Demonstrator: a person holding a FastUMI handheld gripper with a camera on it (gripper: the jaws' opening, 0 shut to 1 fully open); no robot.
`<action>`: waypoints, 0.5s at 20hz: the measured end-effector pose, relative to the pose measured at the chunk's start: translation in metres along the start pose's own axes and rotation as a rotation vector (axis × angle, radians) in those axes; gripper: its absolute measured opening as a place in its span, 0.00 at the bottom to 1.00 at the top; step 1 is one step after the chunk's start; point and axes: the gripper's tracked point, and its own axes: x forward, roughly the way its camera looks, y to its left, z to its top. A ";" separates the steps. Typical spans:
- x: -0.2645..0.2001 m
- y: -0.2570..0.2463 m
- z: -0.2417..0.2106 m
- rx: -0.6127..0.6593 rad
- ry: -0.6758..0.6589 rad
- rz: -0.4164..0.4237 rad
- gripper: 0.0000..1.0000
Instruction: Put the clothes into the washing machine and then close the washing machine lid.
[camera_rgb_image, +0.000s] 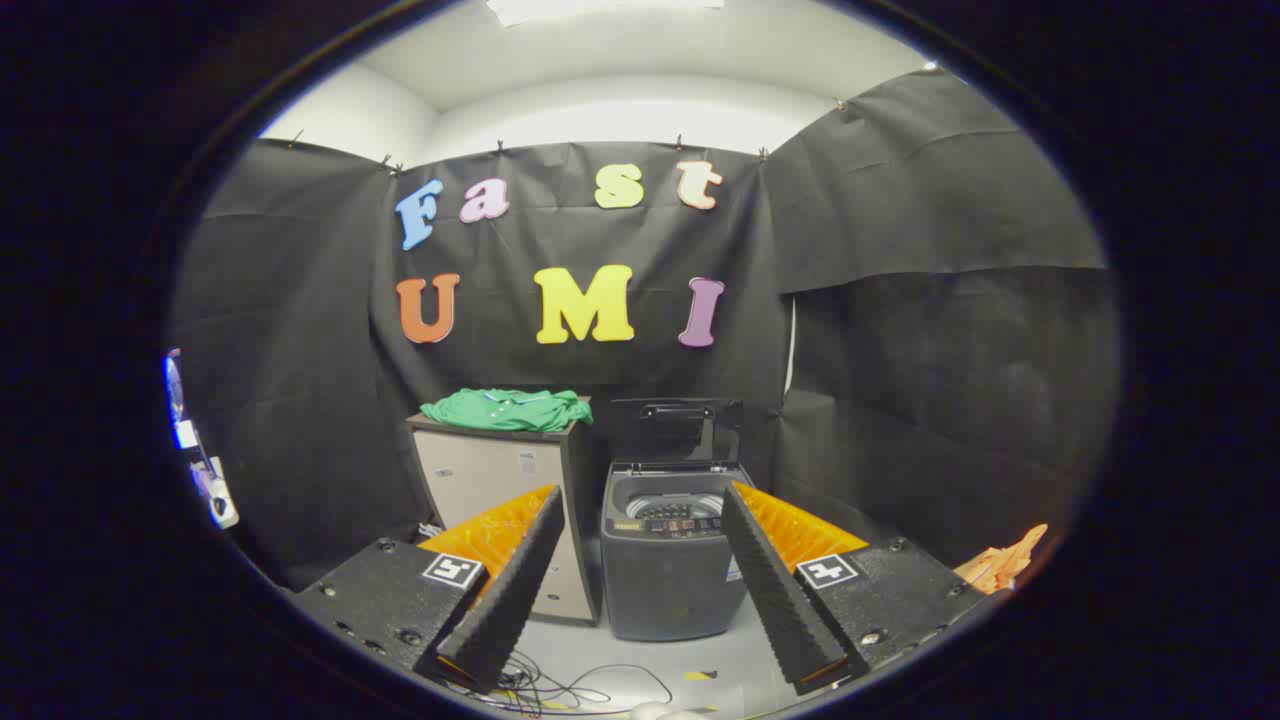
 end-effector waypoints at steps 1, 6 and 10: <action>0.000 -0.001 0.000 -0.004 -0.003 0.001 0.99; -0.001 -0.002 -0.003 0.004 0.004 -0.004 0.99; -0.002 -0.001 -0.004 0.009 0.005 -0.008 0.99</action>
